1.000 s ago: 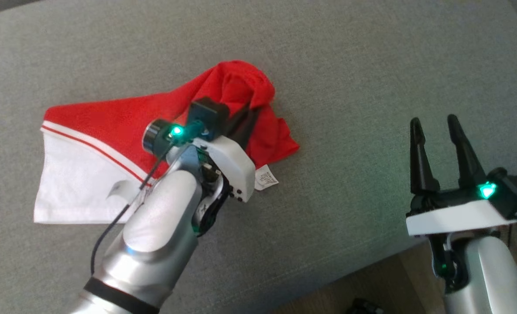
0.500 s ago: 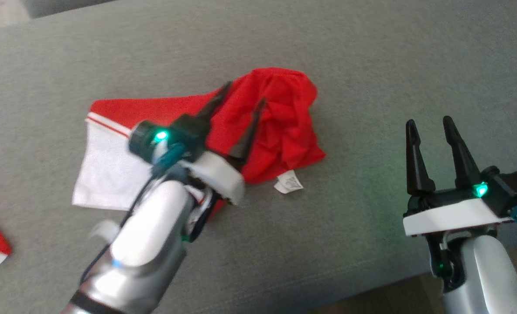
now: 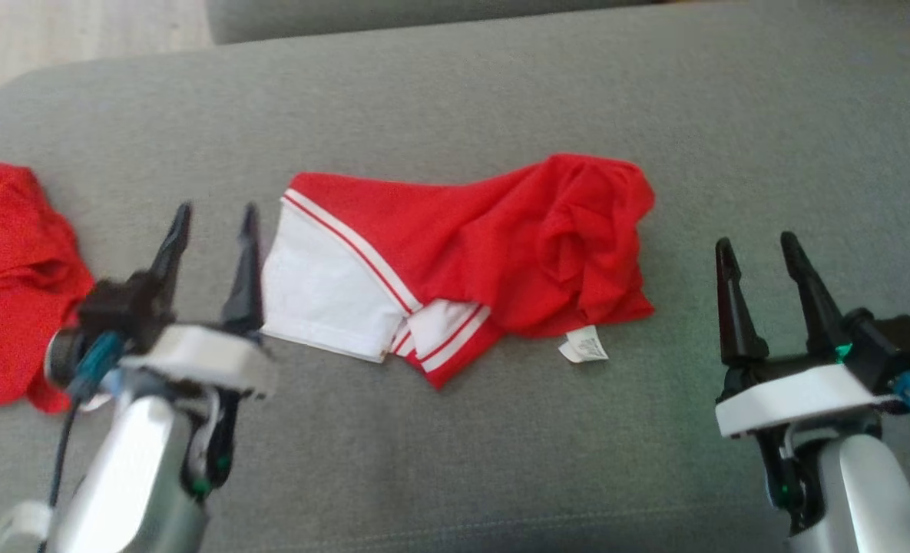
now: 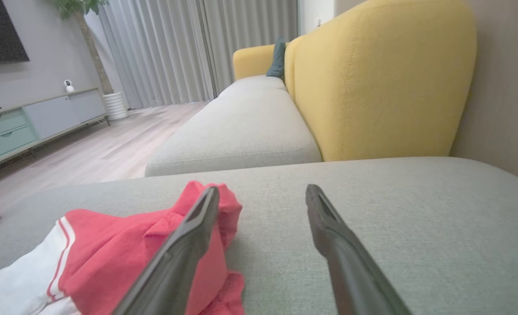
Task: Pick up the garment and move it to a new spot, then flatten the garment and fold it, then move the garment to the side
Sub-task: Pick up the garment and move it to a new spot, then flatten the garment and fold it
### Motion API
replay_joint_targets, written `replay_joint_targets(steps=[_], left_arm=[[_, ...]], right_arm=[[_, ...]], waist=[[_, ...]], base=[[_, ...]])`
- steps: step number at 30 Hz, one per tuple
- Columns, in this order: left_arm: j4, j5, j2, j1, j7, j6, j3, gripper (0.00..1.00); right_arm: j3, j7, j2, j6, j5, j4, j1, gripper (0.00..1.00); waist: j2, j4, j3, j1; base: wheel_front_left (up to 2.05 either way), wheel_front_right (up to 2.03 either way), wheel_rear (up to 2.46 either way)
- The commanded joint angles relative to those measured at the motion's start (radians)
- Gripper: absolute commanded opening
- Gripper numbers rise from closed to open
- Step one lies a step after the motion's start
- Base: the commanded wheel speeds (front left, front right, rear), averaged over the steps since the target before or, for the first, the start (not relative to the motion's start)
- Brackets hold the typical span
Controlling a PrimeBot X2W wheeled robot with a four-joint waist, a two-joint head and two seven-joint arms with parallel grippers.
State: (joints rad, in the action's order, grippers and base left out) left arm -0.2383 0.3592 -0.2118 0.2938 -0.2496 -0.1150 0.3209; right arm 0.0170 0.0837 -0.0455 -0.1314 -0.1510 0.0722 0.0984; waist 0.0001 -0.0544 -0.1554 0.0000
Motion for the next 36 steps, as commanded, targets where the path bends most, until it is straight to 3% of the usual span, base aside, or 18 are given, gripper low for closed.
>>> replay_joint_targets(steps=[1, 11, 36], left_arm=[[0.040, 0.002, -0.035, 0.004, -0.012, 0.005, -0.054, 1.00], [0.071, -0.028, -0.059, -0.117, -0.012, 0.045, -0.095, 1.00], [0.102, -0.071, -0.056, -0.207, -0.012, 0.042, -0.110, 1.00]], right_arm=[[0.020, -0.003, -0.005, 0.001, 0.004, -0.039, 0.007, 1.00], [0.024, -0.030, -0.005, 0.001, 0.019, -0.045, -0.038, 1.00], [0.018, -0.066, -0.005, 0.001, 0.022, -0.088, -0.100, 1.00]], waist=[[-0.0001, 0.026, 0.025, 0.0000], [-0.0001, 0.044, 0.080, 0.0000], [-0.0001, 0.033, 0.129, 0.0000]], base=[[0.00, 0.00, 0.00], [0.00, 0.00, 0.00], [0.00, 0.00, 0.00]])
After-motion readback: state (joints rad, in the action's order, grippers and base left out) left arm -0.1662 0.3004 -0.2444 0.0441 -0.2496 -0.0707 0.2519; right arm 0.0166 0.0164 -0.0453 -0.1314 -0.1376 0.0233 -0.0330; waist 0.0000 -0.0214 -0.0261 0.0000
